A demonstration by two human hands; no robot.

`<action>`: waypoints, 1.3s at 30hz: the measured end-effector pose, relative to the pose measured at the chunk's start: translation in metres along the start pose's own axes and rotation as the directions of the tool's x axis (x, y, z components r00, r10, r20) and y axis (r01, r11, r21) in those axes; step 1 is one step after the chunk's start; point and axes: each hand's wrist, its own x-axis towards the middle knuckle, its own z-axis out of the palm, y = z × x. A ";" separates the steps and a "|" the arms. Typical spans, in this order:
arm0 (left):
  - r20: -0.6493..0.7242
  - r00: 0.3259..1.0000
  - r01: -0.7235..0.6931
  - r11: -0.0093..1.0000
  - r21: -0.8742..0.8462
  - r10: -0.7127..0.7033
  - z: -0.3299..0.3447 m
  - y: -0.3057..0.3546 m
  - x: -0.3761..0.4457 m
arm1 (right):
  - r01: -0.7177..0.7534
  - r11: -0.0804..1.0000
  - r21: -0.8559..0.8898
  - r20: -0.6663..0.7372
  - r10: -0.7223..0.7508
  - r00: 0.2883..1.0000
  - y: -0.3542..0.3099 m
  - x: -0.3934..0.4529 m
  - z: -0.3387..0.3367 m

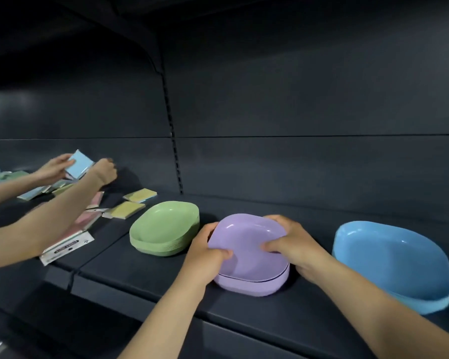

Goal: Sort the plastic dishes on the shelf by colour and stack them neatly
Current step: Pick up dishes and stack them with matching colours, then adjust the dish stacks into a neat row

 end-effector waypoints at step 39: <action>0.831 0.351 -0.936 0.151 0.318 0.432 0.523 0.237 -0.401 | -0.483 0.147 -0.863 -0.504 -0.193 0.842 0.039 -0.615 -0.541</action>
